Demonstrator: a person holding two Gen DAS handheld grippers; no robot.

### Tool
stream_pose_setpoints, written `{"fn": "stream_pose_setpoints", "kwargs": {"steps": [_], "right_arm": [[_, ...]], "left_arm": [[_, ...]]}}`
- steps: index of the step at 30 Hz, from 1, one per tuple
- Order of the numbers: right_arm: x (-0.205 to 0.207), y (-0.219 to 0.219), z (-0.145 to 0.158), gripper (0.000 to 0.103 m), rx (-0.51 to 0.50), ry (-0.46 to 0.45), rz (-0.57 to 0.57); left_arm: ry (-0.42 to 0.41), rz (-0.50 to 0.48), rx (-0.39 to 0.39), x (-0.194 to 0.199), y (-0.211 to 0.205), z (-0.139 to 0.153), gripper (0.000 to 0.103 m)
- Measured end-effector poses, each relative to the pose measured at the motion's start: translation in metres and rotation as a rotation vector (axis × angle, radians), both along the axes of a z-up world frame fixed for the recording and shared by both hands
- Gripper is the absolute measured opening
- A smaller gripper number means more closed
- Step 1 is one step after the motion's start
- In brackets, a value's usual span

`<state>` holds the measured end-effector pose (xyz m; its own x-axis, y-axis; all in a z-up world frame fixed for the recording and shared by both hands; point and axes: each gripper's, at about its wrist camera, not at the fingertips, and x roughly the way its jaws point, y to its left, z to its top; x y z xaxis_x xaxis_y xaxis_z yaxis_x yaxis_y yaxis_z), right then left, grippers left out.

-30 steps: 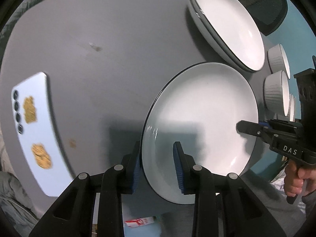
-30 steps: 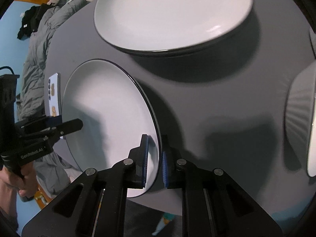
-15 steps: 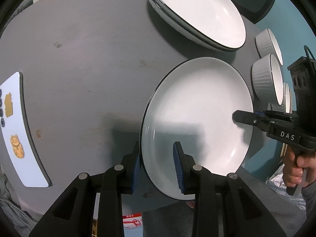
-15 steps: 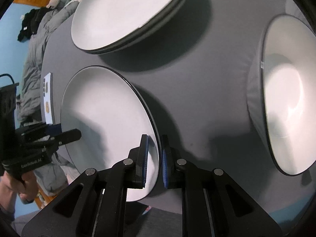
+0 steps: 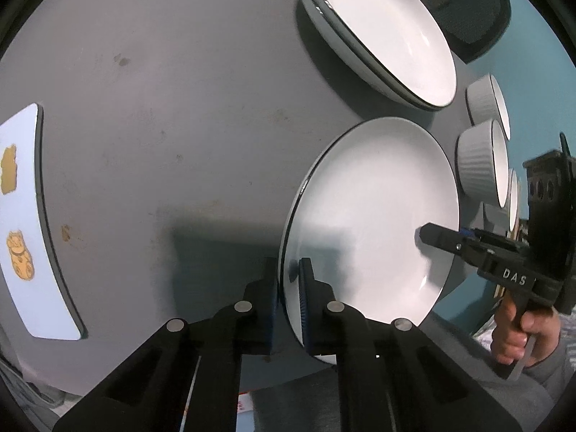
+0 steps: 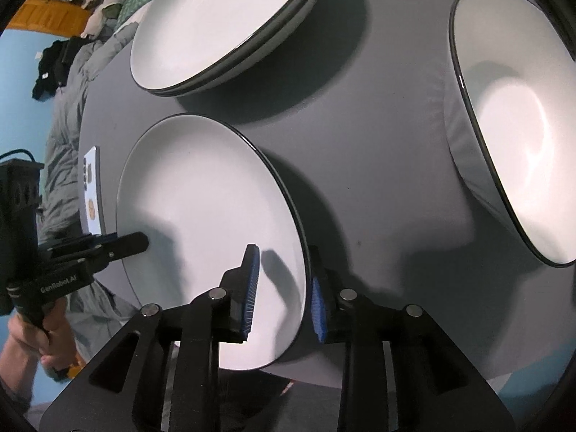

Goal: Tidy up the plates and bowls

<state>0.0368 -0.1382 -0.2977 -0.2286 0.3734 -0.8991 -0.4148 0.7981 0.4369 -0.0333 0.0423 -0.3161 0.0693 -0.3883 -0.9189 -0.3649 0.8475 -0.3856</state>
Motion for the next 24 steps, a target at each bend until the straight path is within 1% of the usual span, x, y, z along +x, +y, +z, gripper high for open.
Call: {"fn": "stream_pose_setpoints", "kwargs": {"steps": [3, 4, 6, 9, 13, 17, 20, 24], "right_arm": [[0.002, -0.002, -0.001, 0.016, -0.014, -0.018, -0.003], [0.000, 0.000, -0.001, 0.015, -0.012, -0.018, -0.002], [0.002, -0.002, -0.002, 0.014, -0.004, -0.008, -0.006], [0.003, 0.000, 0.000, 0.012, 0.003, -0.009, 0.013], [0.003, 0.001, 0.009, 0.011, 0.008, -0.015, 0.041], [0.006, 0.006, 0.019, 0.011, 0.013, -0.014, 0.062], [0.009, 0.009, 0.028, 0.011, 0.015, -0.023, 0.072], [0.017, 0.013, 0.043, 0.011, 0.025, -0.036, 0.081]], "left_arm": [[0.001, 0.008, 0.003, -0.001, 0.000, 0.001, 0.010], [0.000, 0.006, 0.008, -0.002, 0.000, 0.001, 0.010], [0.004, -0.005, 0.037, -0.002, -0.004, 0.003, 0.011], [0.016, -0.011, 0.059, -0.006, -0.003, 0.008, 0.013], [0.030, -0.002, 0.048, -0.002, -0.004, 0.012, 0.013], [0.019, -0.003, 0.065, 0.002, -0.007, 0.024, 0.013], [0.002, -0.002, 0.072, 0.006, -0.009, 0.040, 0.013], [-0.013, 0.001, 0.075, 0.014, -0.011, 0.055, 0.013]]}}
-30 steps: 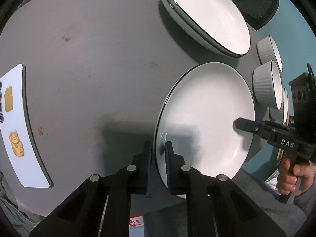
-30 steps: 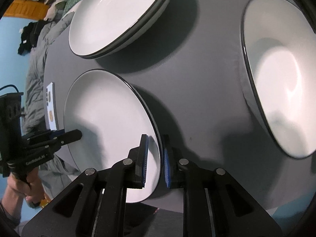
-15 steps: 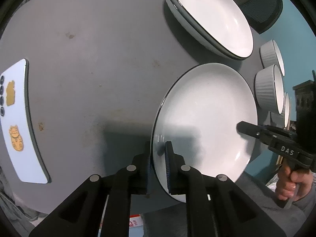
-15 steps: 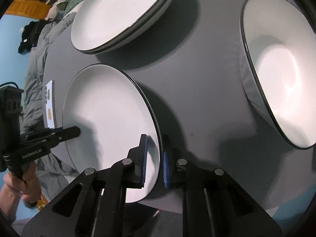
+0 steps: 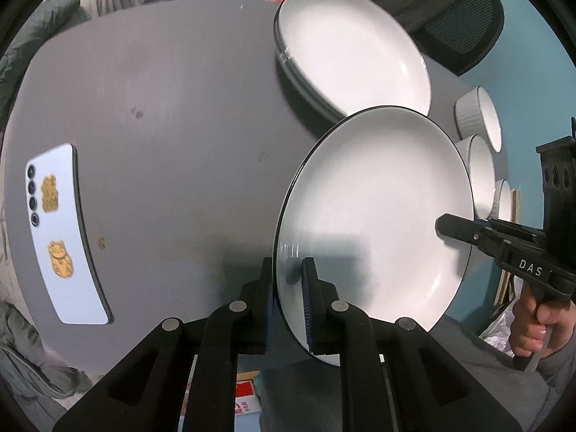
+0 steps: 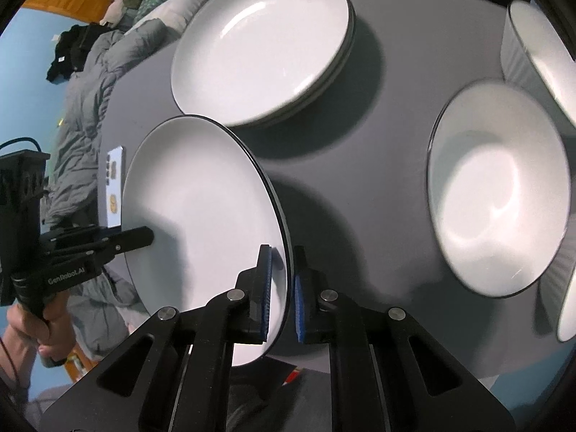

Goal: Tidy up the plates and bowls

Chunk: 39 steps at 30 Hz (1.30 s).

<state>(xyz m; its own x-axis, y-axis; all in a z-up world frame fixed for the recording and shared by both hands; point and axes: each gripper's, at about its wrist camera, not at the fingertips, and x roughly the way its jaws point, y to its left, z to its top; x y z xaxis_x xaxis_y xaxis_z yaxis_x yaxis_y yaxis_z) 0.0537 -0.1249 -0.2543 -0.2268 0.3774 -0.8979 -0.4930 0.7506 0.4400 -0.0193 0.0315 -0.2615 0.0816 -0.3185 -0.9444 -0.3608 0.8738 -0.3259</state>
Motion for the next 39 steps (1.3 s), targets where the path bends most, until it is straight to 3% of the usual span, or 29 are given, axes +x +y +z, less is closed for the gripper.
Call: {"fn": "stream_pose_setpoints", "kwargs": {"steps": [9, 30, 39], "right_arm": [[0.026, 0.007, 0.017, 0.011, 0.017, -0.028, -0.006], [0.117, 0.057, -0.002, 0.011, 0.019, -0.015, -0.022], [0.138, 0.064, -0.016, 0.011, -0.001, 0.011, -0.030]], "left_arm": [[-0.035, -0.007, -0.004, 0.033, 0.009, 0.012, 0.013], [-0.024, -0.017, 0.094, 0.128, 0.052, -0.001, 0.016], [0.007, 0.008, 0.083, 0.145, 0.060, -0.013, 0.016]]}}
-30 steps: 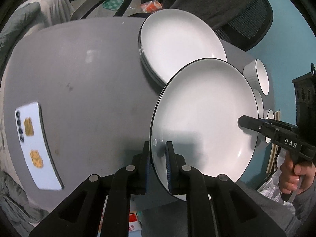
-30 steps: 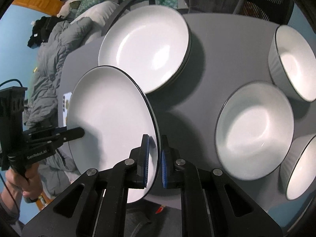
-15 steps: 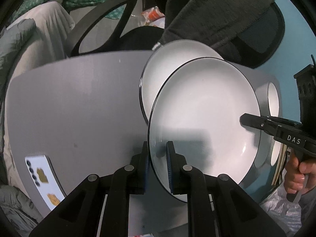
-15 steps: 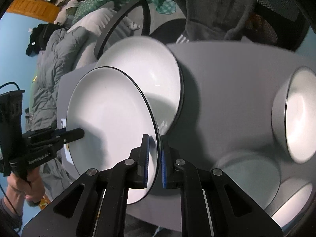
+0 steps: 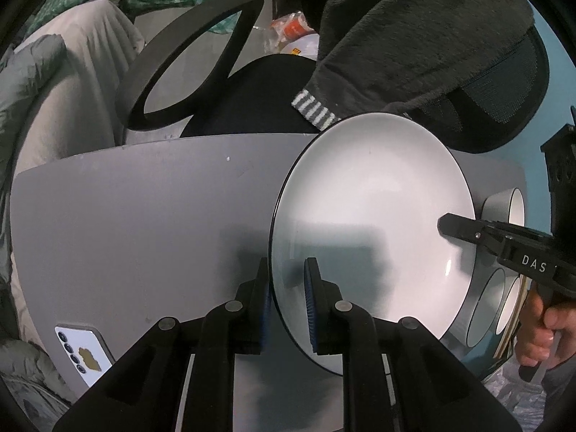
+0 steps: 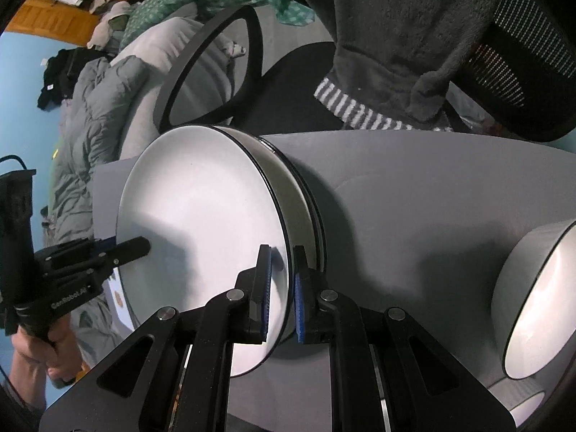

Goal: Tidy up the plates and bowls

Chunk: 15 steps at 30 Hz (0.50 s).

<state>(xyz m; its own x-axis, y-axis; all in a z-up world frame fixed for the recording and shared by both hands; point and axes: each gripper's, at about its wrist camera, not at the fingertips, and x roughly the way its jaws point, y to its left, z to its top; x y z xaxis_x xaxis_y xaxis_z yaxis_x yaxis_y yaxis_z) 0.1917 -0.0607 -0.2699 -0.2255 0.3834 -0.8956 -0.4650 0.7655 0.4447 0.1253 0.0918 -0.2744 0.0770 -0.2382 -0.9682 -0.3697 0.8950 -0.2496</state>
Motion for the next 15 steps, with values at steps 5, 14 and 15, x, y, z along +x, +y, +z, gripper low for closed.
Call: {"fn": "stream_pose_setpoints", "kwargs": {"steps": [5, 14, 15], "right_arm": [[0.0041, 0.0000, -0.0041, 0.012, -0.004, 0.008, -0.017], [0.0072, 0.0038, -0.0027, 0.013, -0.025, 0.005, -0.023], [0.0070, 0.0041, -0.0027, 0.014, -0.027, 0.005, -0.024]], "left_arm": [[0.005, -0.024, 0.012, 0.0019, -0.0014, -0.0010, 0.016], [0.003, -0.039, 0.010, 0.0011, -0.0005, -0.0020, 0.016], [0.002, -0.041, 0.009, 0.0014, -0.0003, -0.0028, 0.016]]}}
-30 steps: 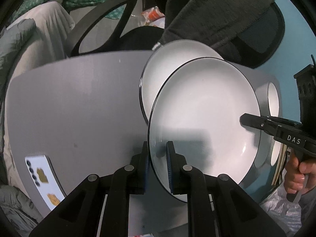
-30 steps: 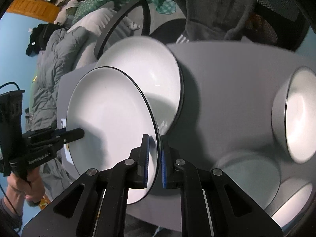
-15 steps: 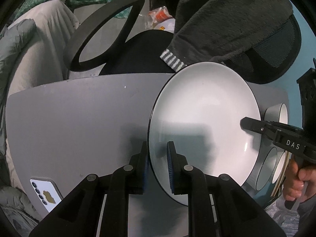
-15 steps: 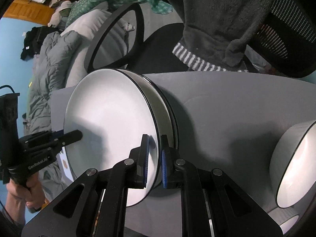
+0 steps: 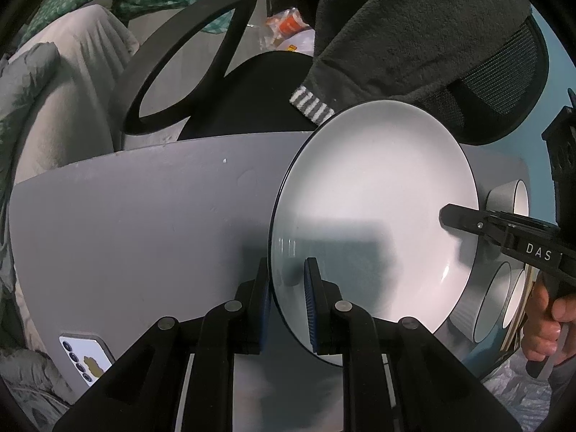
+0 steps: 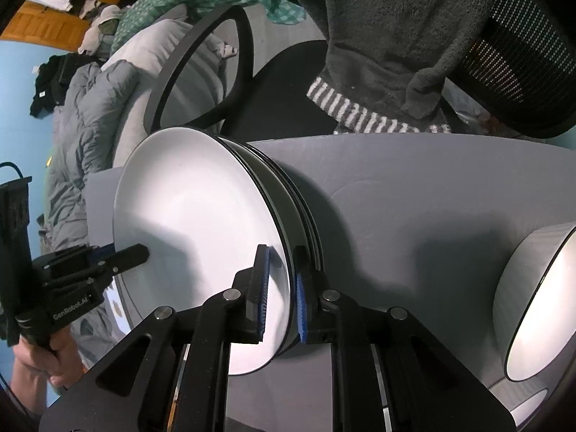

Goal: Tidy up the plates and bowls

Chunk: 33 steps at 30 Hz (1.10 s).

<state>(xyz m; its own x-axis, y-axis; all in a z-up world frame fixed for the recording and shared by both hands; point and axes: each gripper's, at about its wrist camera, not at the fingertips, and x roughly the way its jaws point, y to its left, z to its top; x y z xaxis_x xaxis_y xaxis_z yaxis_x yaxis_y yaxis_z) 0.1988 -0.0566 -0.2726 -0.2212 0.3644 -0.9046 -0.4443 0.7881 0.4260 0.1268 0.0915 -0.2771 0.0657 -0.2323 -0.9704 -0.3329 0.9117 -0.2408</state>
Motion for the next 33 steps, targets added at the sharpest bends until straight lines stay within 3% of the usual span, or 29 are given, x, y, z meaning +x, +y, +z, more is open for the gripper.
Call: {"fn": "stream_pose_setpoints", "kwargs": {"steps": [3, 7, 10, 17, 33], "right_arm": [[-0.001, 0.001, 0.000, 0.016, -0.012, 0.004, -0.003], [-0.005, 0.005, 0.001, 0.030, -0.027, 0.018, 0.010], [-0.009, 0.009, 0.004, 0.033, -0.051, -0.001, 0.021], [-0.015, 0.004, 0.007, 0.035, -0.068, -0.005, -0.020], [-0.023, -0.011, 0.013, 0.040, -0.041, 0.009, -0.166]], "left_arm": [[-0.001, -0.004, 0.003, 0.000, -0.001, -0.001, 0.016], [0.000, 0.005, 0.028, -0.006, -0.005, 0.000, 0.017], [0.003, 0.010, 0.030, -0.012, -0.008, 0.001, 0.019], [-0.020, 0.009, 0.065, -0.029, -0.015, 0.010, 0.025], [-0.076, 0.084, -0.007, -0.059, -0.026, 0.038, 0.026]]}}
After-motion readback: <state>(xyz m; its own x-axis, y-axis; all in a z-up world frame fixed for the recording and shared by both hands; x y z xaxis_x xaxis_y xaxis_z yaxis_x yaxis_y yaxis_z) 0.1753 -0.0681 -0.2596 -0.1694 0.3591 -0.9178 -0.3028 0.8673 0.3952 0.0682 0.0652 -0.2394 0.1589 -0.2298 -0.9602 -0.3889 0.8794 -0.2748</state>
